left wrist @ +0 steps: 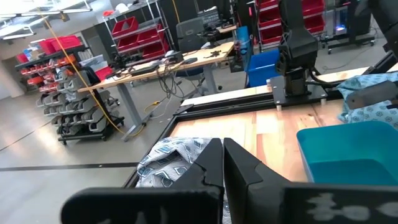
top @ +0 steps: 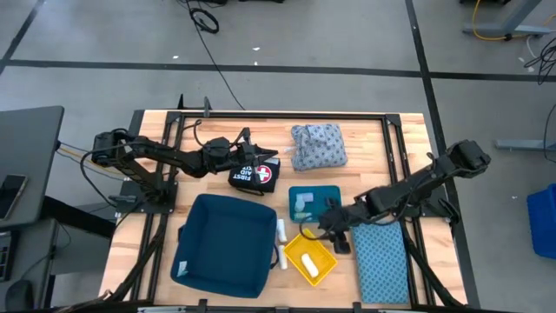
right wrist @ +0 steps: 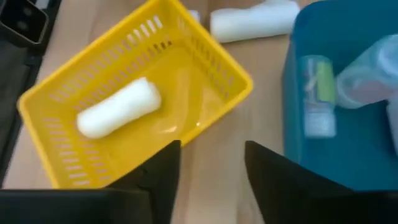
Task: Pick & place medical supplies in basket/bin
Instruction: Put the bottom white gauze into the yellow bin
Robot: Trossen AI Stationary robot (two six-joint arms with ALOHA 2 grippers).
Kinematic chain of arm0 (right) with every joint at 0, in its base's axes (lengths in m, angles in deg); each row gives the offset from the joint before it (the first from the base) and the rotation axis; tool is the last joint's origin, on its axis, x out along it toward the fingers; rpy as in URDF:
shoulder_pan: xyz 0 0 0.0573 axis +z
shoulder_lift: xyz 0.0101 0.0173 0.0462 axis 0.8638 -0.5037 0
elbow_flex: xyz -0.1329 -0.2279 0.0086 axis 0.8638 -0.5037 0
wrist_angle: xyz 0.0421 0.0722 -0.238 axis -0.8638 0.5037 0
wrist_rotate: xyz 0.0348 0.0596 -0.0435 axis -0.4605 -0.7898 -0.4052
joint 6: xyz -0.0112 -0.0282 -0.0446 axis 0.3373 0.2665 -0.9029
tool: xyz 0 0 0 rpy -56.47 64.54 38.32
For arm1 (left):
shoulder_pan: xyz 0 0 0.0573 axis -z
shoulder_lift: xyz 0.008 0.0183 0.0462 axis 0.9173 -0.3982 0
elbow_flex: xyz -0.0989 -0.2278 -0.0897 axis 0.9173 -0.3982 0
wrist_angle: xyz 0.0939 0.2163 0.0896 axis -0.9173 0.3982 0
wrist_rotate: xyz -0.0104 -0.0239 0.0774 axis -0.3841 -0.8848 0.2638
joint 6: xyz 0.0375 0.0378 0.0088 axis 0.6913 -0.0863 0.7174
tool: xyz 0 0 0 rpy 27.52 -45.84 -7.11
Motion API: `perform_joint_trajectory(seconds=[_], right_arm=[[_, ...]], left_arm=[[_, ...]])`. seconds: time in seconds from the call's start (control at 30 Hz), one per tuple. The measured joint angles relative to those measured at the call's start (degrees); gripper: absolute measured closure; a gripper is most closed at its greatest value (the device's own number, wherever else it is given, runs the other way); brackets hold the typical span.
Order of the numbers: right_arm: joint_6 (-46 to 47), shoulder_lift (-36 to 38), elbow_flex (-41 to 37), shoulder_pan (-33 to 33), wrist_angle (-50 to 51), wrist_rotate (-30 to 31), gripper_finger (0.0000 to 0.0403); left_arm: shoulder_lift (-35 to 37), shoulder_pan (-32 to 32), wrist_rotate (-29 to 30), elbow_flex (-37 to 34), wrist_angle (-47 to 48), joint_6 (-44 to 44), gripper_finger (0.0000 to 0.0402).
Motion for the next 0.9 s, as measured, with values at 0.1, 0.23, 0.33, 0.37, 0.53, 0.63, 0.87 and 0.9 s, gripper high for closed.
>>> perform_joint_trajectory(seconds=[0.1, 0.23, 0.33, 0.37, 0.53, 0.63, 0.87, 0.9], right_arm=[[1.53, 0.00, 0.00, 1.06, -0.12, -0.02, 0.0177], [4.34, 0.00, 0.00, 1.68, -0.18, -0.07, 0.0142], [6.78, 0.00, 0.00, 2.29, -0.18, -0.04, 0.0140], [7.27, -0.02, 0.00, 2.55, -0.18, 0.00, 0.0143], [10.38, -0.04, 0.00, 4.18, -0.22, 0.21, 0.0164], [11.86, -0.04, 0.00, 5.55, -0.22, 1.52, 0.0178], [12.62, -0.07, 0.24, 8.96, -0.44, 6.85, 0.0200], [11.85, -0.07, 0.62, 9.48, -0.38, 7.92, 0.0206]], left_arm=[[0.00, 0.00, -0.02, 0.00, -0.02, 0.02, 0.0401], [0.00, 0.00, -0.02, 0.02, 0.00, 0.01, 0.0402], [0.00, 0.00, -0.02, 0.02, 0.00, 0.02, 0.0402], [0.00, 0.00, 0.00, 0.02, 0.00, 0.02, 0.0401], [0.00, 0.00, -0.01, 0.02, 0.00, 0.04, 0.0401], [0.00, 0.00, 0.00, 0.02, 0.00, 0.61, 0.0402], [0.00, 0.00, 0.00, 0.02, 0.00, 0.83, 0.0401], [0.00, 0.00, 0.00, 0.02, 0.00, 0.83, 0.0402]])
